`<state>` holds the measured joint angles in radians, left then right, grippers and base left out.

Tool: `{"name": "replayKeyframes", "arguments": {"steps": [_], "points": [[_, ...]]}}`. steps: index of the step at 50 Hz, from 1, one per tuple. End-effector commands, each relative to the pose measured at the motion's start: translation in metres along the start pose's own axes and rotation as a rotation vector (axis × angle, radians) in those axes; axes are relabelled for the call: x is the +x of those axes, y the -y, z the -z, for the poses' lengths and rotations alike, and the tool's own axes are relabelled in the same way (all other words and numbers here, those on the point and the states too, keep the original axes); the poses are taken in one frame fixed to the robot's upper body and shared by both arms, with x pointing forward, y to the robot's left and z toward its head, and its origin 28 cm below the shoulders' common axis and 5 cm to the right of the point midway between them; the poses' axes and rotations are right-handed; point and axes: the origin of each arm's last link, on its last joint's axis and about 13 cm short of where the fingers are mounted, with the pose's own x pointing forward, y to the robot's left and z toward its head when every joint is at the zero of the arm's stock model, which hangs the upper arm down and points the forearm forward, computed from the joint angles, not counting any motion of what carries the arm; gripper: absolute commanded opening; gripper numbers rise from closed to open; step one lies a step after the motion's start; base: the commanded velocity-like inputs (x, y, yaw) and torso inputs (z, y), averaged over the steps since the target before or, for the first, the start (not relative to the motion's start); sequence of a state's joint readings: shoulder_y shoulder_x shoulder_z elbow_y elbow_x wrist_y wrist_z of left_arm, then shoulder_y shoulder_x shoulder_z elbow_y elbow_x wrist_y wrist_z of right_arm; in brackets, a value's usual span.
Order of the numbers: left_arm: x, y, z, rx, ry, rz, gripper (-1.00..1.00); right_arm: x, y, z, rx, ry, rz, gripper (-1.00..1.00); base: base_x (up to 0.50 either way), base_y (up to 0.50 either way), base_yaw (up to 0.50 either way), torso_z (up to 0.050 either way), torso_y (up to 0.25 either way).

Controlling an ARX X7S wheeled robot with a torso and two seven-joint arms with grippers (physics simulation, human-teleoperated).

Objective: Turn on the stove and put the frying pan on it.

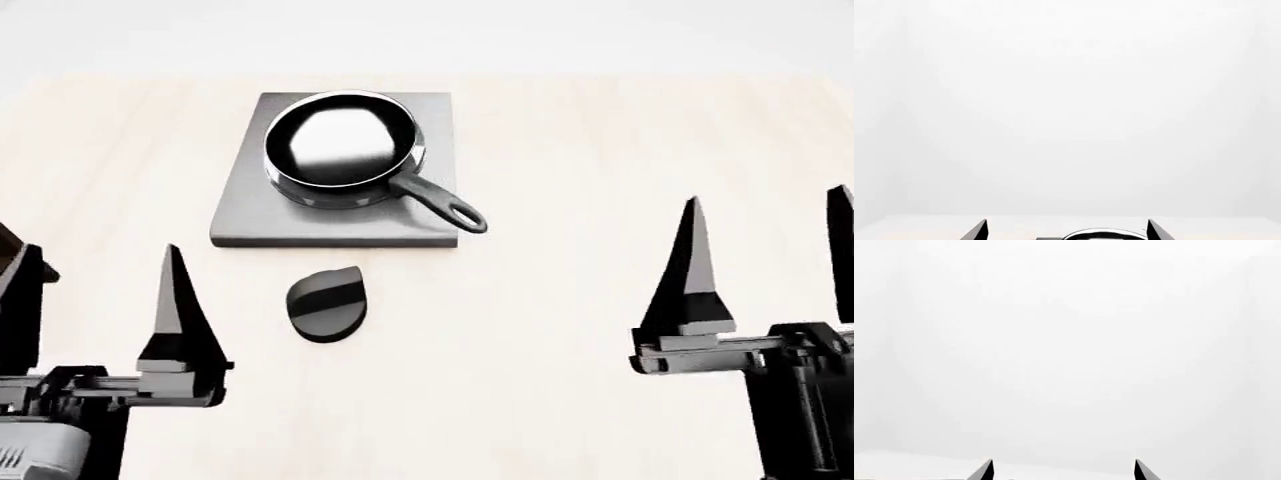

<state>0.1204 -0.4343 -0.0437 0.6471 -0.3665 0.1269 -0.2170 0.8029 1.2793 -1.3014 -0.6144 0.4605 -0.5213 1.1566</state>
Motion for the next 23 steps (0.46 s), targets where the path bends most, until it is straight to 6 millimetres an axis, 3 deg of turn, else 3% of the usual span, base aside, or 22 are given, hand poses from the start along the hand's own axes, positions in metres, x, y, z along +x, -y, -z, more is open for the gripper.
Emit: {"name": "replayKeyframes", "arguments": {"steps": [1,10,14,23], "points": [[-0.005,0.0,-0.031,-0.03,0.243,0.021,1.0,-0.03,0.013,-0.026,0.073,0.23,0.053,1.0,0.0,0.0,0.0,0.0,0.0],[-0.013,-0.004,-0.053,-0.007,0.476,-0.001,1.0,-0.032,0.023,-0.034,0.099,0.356,0.114,1.0,0.0,0.0,0.0,0.0,0.0],[-0.014,-0.007,-0.057,-0.013,0.522,-0.024,1.0,-0.04,0.026,-0.036,0.112,0.386,0.135,1.0,0.0,0.0,0.0,0.0,0.0],[-0.012,-0.012,-0.068,-0.042,0.6,-0.112,1.0,-0.037,0.037,-0.05,0.136,0.518,0.205,1.0,0.0,0.0,0.0,0.0,0.0]]}}
